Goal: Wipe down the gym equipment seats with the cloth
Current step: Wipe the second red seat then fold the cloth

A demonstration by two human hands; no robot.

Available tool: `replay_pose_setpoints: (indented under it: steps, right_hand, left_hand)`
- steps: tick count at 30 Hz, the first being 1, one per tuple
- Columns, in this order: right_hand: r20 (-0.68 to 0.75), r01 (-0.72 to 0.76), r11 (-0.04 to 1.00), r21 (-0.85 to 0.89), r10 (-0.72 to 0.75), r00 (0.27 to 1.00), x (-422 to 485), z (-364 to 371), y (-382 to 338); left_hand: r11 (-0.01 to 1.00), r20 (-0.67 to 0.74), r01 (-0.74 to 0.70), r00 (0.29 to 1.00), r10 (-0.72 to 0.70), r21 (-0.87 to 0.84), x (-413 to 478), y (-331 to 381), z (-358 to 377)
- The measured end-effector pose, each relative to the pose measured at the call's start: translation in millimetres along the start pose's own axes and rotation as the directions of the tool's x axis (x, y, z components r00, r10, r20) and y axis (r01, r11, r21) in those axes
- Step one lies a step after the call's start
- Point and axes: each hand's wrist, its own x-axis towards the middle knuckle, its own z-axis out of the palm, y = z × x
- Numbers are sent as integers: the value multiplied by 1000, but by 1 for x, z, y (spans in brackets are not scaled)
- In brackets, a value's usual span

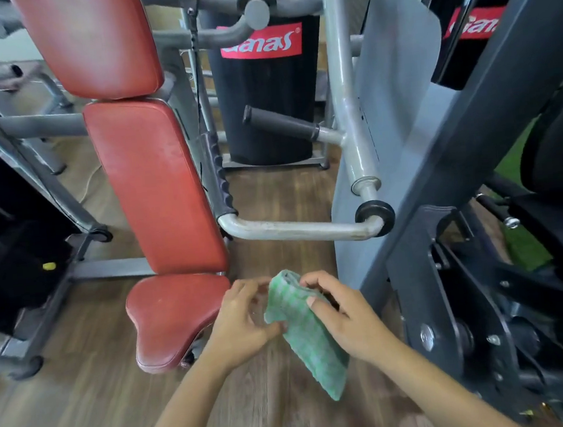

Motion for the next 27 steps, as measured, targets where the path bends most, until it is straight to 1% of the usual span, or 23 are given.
replay_pose_setpoints:
  steps: [1,3,6,8,10,12,15,18,20,21,23,25,27]
  right_hand:
    - [17,6,1000,-9,-6,1000,0,-3,1]
    - [39,28,999,-32,-27,999,2,-8,2]
    - [52,65,992,-110,-59,997,4,-18,5]
    - [63,62,984,-169,-52,997,5,-24,9]
    - [76,45,980,-195,-31,997,7,-29,11]
    - [85,31,983,-183,-15,996,7,-32,14]
    - [78,-31,989,-145,43,996,4,-35,23]
    - [104,-166,981,-97,176,979,-2,-38,37]
    - [115,-252,968,-3,251,961,-5,-38,44]
    - [95,-283,958,50,278,956,-7,-36,46]
    - [2,-305,940,153,308,951,-9,-33,51]
    - [-85,-291,926,240,319,944,-9,-30,56]
    - [-120,-271,920,283,314,942,-8,-30,58]
  left_hand:
    - [996,63,-45,997,50,-71,1,3,1]
    - [969,137,-62,986,97,-237,2,13,2]
    - [926,117,-30,990,79,-377,2,23,3]
    - [894,102,15,994,35,-449,3,25,3]
    - [872,107,46,994,8,-487,4,27,4]
    - [867,99,40,995,11,-497,4,30,6]
    - [852,78,27,997,16,-524,4,31,6]
    - [843,56,11,998,22,-538,1,29,6]
    - [837,47,16,999,12,-547,0,29,5]
    - [831,46,17,999,10,-555,-1,29,5]
    - [810,51,25,999,6,-586,-3,26,5]
    - [786,56,34,998,1,-617,-5,24,4]
    - [764,75,57,997,-12,-643,-6,21,3]
